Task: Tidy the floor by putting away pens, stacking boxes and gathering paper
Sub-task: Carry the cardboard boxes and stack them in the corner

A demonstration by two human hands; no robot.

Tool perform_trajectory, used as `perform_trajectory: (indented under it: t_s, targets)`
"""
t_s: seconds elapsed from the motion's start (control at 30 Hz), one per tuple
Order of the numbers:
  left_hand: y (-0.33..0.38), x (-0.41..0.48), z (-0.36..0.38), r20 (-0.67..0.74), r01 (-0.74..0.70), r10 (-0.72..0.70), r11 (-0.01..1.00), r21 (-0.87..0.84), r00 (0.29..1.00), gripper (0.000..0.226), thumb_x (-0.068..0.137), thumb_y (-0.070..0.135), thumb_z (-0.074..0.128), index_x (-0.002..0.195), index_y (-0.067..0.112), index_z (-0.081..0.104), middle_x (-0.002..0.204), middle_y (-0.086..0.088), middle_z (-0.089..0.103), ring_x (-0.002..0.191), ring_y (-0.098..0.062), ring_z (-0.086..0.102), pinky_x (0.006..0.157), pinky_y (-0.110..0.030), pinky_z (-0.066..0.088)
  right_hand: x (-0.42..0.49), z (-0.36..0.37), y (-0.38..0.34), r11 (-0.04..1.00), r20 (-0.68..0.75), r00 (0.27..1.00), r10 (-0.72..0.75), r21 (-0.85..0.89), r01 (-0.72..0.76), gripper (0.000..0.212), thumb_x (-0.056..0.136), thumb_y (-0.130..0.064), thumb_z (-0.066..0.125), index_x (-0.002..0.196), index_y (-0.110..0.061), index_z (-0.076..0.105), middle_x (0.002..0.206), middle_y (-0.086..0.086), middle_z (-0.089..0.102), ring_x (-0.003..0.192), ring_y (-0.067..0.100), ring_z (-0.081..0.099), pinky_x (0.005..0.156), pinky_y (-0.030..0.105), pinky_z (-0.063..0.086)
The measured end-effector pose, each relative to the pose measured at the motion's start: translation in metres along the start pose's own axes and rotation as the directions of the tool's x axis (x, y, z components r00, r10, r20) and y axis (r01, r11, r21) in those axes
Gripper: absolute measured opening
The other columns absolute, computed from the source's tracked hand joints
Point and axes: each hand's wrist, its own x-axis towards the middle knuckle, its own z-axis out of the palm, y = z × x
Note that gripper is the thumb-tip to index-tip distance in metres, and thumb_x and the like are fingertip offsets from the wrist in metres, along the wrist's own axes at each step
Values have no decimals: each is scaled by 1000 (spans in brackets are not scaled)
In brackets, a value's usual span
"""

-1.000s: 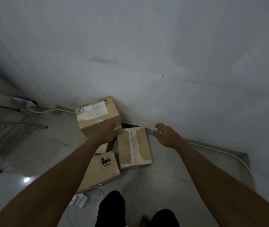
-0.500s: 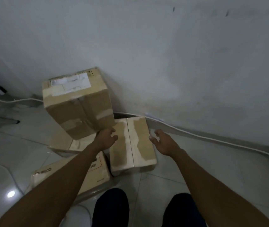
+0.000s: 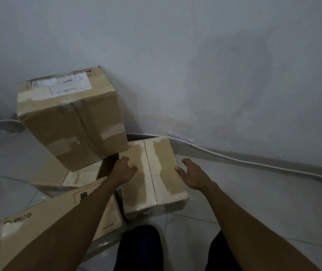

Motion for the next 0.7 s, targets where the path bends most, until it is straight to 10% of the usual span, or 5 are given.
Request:
perform_trajectory:
  t_s: [0.4, 0.57, 0.7]
  targets:
    - [-23, 51, 17, 48, 366, -369, 883, -295, 928, 65, 87, 34, 62, 136, 0, 35, 129, -18, 51, 116, -35, 52, 92, -41, 46, 55, 47, 3, 928, -2, 975, 220, 310, -209, 66, 97, -47, 40, 145, -5, 24, 147, 17, 37, 132, 32, 41, 103, 35, 35]
    - [-37, 63, 34, 163, 407, -373, 838, -363, 913, 82, 72, 59, 63, 133, 7, 43, 119, -11, 59, 106, -29, 59, 88, -39, 51, 78, 60, 7, 860, 10, 936, 351, 392, -327, 67, 98, -53, 28, 147, -7, 24, 148, 18, 37, 132, 34, 41, 105, 37, 34]
    - [-42, 79, 35, 197, 428, -380, 824, -372, 904, 71, 84, 39, 66, 139, 6, 34, 129, -14, 53, 116, -33, 54, 96, -44, 48, 93, 71, 11, 848, -4, 924, 381, 399, -348, 65, 97, -54, 28, 142, -8, 33, 138, 18, 49, 122, 34, 50, 96, 37, 40]
